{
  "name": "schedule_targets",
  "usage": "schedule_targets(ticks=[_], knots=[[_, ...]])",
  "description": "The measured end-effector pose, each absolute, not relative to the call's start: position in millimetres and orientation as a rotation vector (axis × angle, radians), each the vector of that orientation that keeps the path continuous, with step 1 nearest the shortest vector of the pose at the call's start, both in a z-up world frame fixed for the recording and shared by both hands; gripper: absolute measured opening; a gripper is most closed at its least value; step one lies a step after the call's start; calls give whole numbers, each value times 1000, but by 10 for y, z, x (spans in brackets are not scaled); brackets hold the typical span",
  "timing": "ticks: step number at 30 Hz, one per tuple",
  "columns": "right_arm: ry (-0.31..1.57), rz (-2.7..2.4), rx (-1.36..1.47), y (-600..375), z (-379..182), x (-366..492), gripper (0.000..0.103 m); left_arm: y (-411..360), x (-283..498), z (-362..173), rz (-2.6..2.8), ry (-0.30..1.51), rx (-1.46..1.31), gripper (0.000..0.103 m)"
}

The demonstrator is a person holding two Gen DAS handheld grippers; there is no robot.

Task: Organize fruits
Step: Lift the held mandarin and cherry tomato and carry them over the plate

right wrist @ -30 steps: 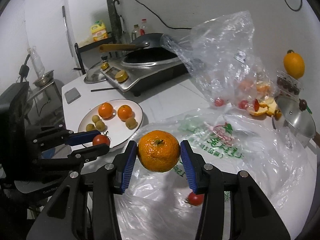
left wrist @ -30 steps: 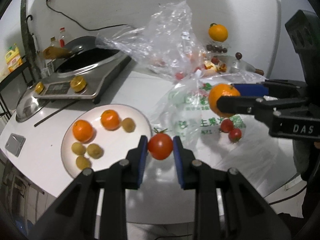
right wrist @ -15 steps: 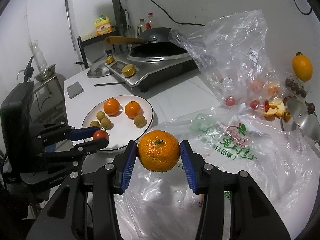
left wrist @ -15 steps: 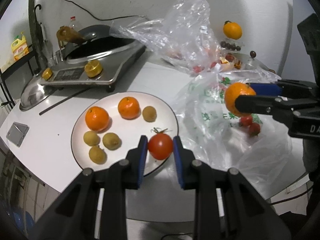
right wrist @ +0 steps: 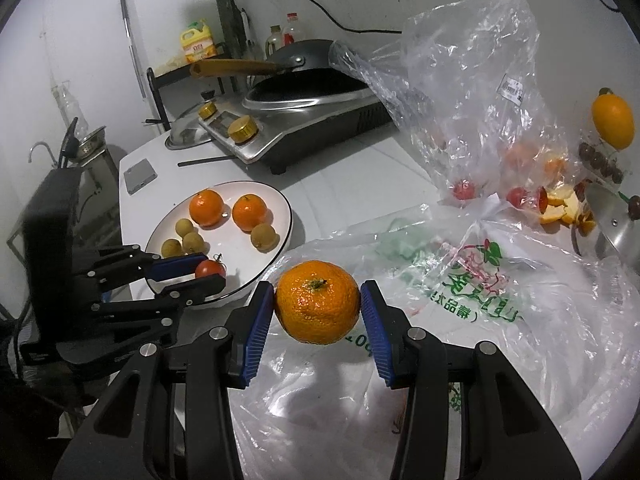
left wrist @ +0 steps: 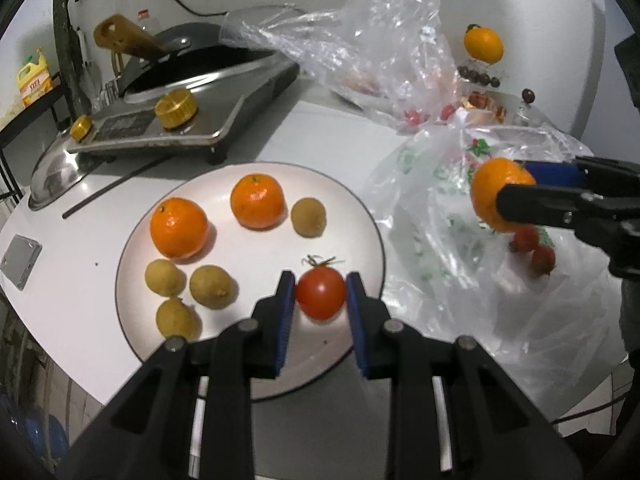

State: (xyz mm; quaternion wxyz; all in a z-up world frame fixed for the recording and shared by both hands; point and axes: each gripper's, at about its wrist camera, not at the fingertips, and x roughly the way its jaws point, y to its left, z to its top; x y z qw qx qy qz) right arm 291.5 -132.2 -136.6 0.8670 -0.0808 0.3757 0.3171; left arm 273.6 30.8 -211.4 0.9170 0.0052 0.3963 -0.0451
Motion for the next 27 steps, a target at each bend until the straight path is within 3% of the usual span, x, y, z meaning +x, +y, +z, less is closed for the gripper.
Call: schedule_targets(ticks=[19,27], knots=[[797,650,-162,-1346,-1406,3015,48,307,2987,-2200,-113,834,-34,28],[798,651,-163,-1341,-1405,3011,48,333,2979,-2196,-106,836,-42,35]])
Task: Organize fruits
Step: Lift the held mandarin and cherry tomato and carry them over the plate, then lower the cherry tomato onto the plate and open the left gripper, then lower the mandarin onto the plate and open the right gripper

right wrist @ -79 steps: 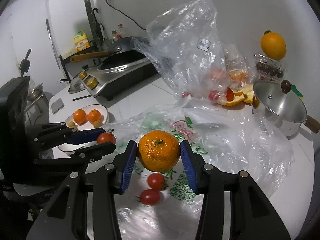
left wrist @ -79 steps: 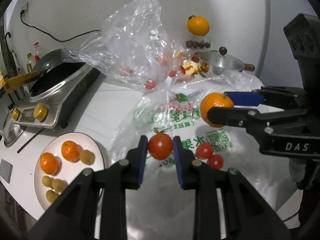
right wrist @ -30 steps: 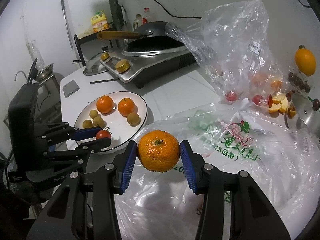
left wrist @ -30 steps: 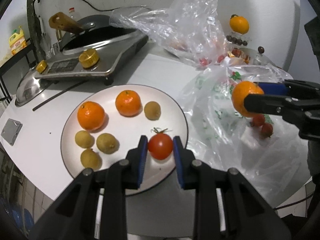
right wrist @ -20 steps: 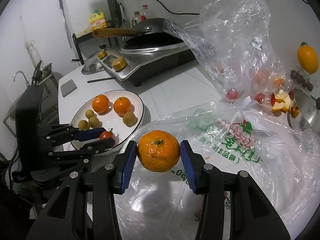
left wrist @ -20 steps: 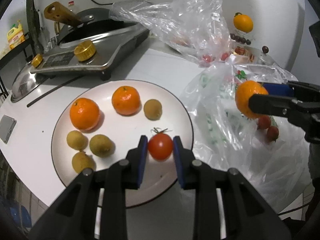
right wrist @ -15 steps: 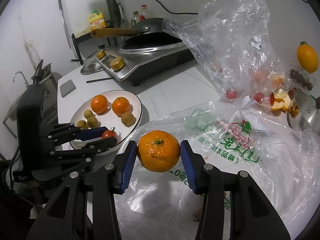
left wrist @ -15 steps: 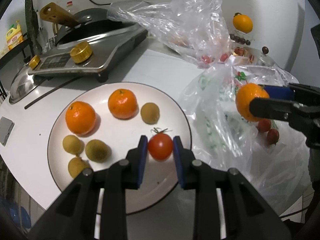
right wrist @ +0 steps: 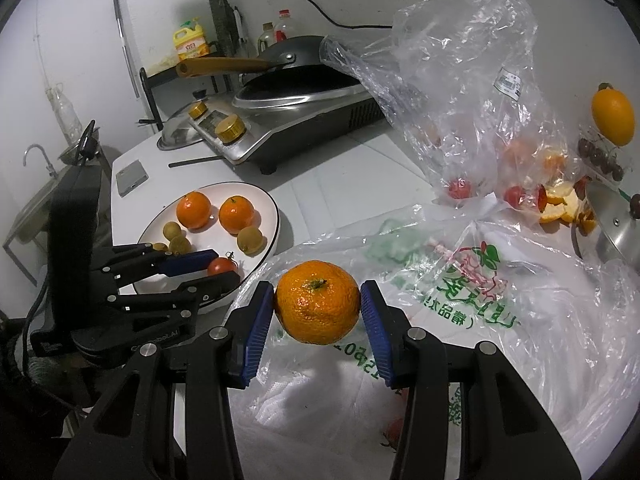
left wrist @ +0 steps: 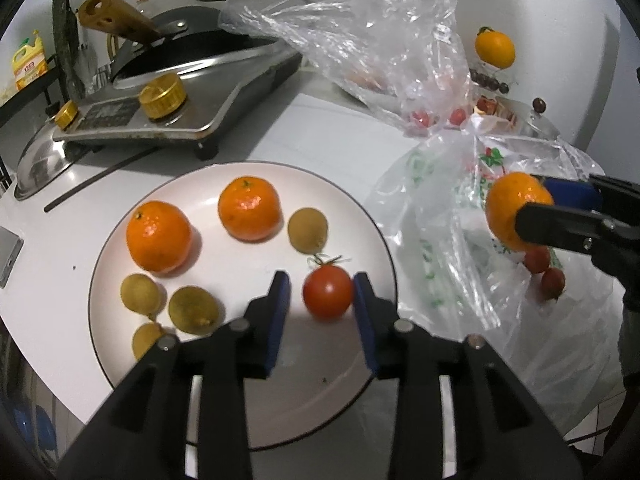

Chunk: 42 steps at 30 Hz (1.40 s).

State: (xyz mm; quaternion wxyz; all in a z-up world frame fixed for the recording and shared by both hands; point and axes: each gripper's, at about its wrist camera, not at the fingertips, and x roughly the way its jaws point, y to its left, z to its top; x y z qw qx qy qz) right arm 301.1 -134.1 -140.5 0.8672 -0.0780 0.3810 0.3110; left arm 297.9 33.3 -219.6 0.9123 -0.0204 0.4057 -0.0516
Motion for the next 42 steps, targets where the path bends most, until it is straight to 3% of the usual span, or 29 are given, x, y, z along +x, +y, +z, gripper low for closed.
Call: schedule_targets(ticks=[4,5,6,7,20,42], knots=[[795,647,-172,-1321,-1386,3021,48,358,2928,-2144,-117,820,-51,40],[794,645,-174,-1316,-1380,3021,48,365,2911,-2127,-118,814,-53,43],[793,644,-175,-1295,-1371,3019,48,378,2892,-2109,-120,808,-58,54],[790,643,-178,-1283,-1361,3015,48,404,2867,-2084,-120,799,-69,55],[752,729,-244,-763,-1240,2870,48,887,2540,-1807,-48,710,-95,55],[836,816,-298,-1,-1624,3156,48,1176,2713,-2025,3,749,22,55]])
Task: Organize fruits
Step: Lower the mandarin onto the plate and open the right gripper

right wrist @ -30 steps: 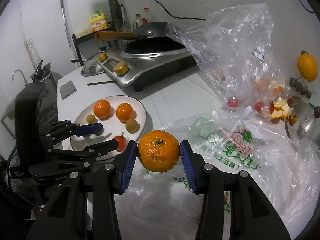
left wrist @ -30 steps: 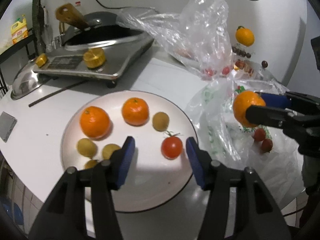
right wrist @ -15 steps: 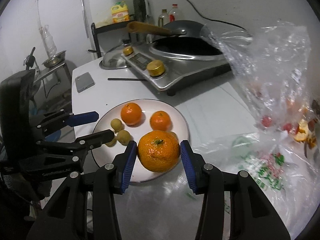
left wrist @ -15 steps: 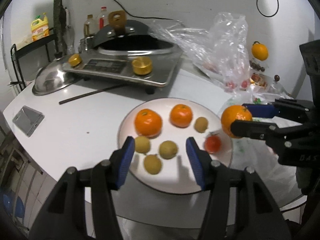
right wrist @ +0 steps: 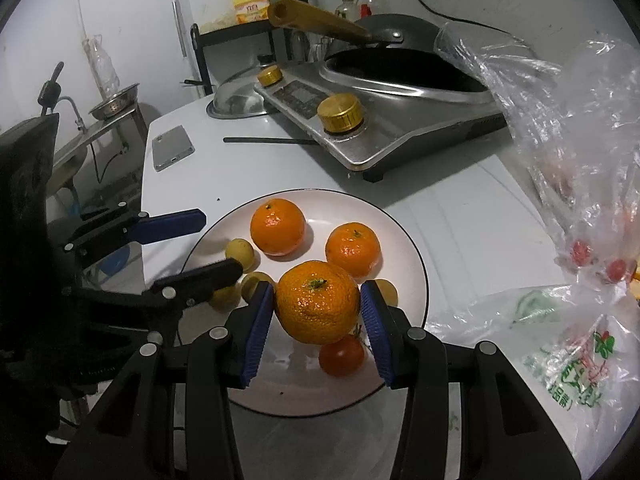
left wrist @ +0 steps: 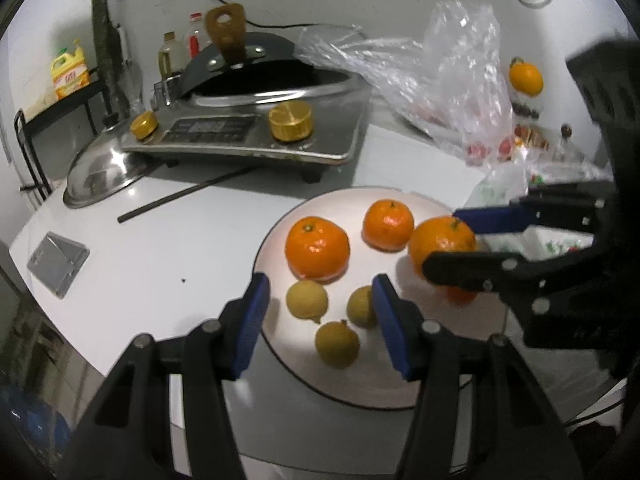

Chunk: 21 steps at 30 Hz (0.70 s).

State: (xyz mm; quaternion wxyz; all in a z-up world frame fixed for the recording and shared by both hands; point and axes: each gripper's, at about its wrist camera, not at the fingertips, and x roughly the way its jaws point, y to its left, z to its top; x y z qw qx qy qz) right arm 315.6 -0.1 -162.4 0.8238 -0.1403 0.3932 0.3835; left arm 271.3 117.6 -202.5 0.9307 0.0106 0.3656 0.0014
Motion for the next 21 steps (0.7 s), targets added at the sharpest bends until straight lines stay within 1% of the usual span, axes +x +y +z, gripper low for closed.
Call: schedule_targets(ticks=[6,21], knots=[[847,826,-303,36,-1670,3198,48,1187,2731,-2059,18,756,52,55],[892,860,-308,276,-1813,3275,48,1388,2679,-2117,50,766,15,55]])
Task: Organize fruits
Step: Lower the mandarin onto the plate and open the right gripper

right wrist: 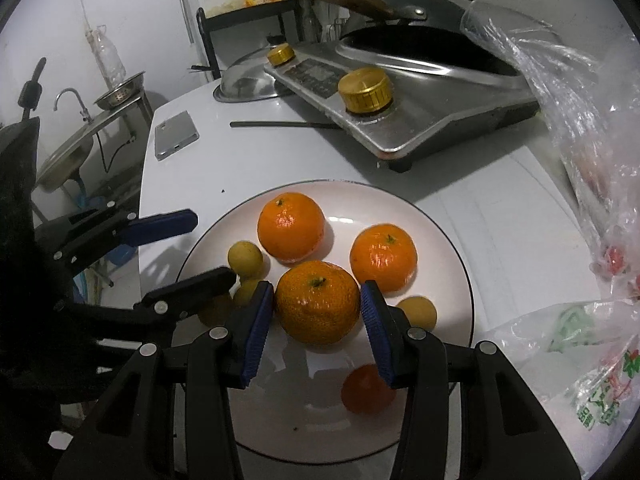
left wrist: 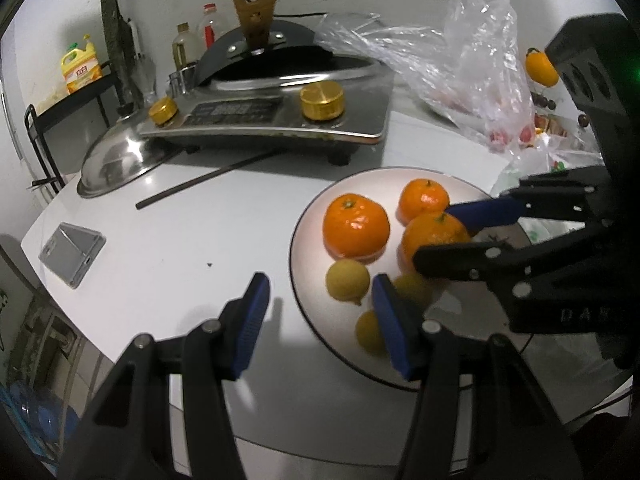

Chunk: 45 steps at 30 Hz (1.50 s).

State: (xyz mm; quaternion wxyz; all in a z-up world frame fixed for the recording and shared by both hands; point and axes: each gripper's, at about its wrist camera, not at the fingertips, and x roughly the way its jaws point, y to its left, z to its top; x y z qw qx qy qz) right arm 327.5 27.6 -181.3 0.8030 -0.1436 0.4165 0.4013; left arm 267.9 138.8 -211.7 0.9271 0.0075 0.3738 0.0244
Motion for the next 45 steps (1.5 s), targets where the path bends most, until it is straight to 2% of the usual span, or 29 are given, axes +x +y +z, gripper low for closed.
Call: schedule_targets(ticks=[29,34,45], knots=[[894,823,-328,312,-1795,3216,48,1390,2505,-1969,41,726,-14,55],[875,817,-323,272,-1726,3180,52,1370,2456,-1936,40,721,-16,55],[829,796,-324,100,-1506,3018,52,1245,2294,-1774,28,691,-7,55]])
